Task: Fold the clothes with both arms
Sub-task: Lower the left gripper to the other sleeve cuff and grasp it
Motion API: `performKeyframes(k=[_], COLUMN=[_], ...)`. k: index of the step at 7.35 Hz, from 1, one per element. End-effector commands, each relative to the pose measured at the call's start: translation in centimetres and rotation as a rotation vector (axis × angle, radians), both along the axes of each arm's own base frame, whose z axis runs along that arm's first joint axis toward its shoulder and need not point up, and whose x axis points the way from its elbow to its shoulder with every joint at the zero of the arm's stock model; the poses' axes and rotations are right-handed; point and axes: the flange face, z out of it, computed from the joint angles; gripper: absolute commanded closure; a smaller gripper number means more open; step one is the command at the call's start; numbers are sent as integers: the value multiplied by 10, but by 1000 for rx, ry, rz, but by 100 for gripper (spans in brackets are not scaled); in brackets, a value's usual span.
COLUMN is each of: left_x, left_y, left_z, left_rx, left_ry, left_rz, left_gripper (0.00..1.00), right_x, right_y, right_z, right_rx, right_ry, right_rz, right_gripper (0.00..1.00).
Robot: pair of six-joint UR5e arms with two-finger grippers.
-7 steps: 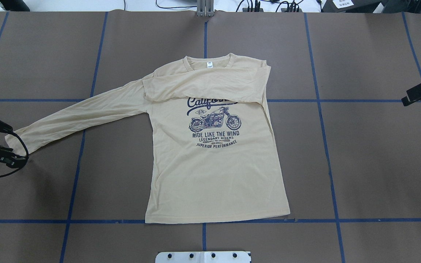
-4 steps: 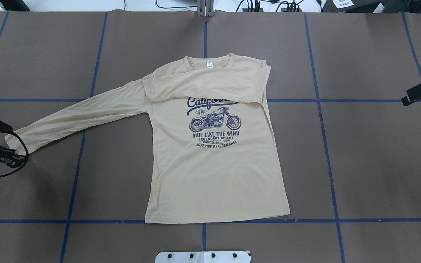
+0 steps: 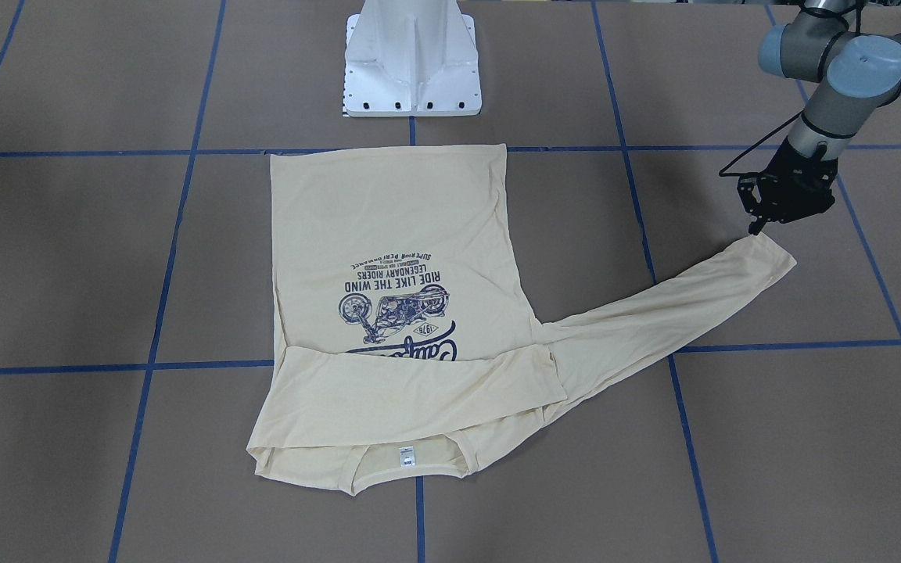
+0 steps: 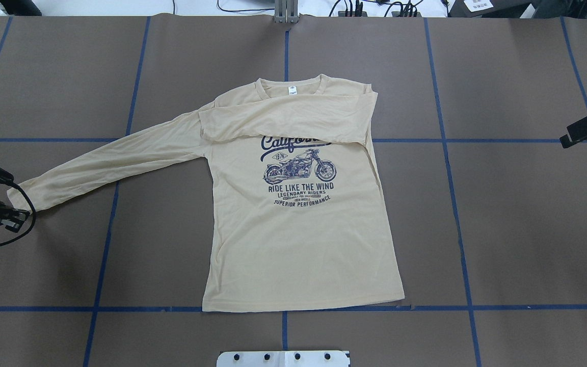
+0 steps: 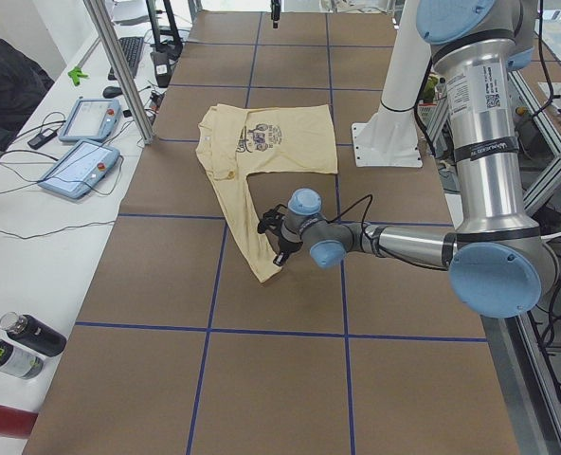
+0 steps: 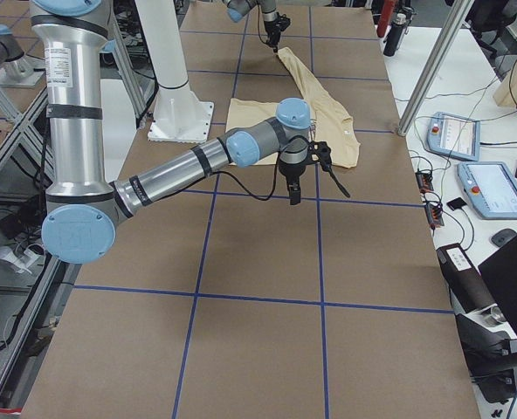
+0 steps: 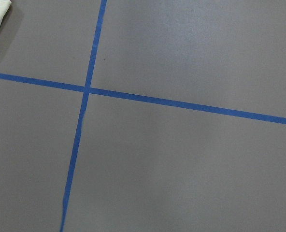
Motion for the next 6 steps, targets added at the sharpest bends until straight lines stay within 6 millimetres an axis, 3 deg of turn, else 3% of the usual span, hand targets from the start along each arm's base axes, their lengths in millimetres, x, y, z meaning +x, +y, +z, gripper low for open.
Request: performKeyframes(k=[1, 2, 3, 5, 6], left_x=[-29, -26, -9, 41, 61], left_y=[-12, -19, -39, -96, -115], left_z=[-43, -89, -149, -289, -359], left_rx=[-22, -41, -57, -97, -121], left_ry=[59, 64, 51, 19, 0], left_rz=[14, 21, 21, 19, 23], left_gripper=[100, 100, 100, 100, 100], right_x=[0, 0, 0, 0, -1], right_y=[0, 0, -1, -1, -2], right_z=[-1, -1, 0, 2, 2], right_rx=[0, 0, -1, -5, -7], right_ry=[-1, -1, 0, 1, 1], right_rz=[1, 1, 1, 2, 2], right_gripper=[0, 0, 0, 0, 0])
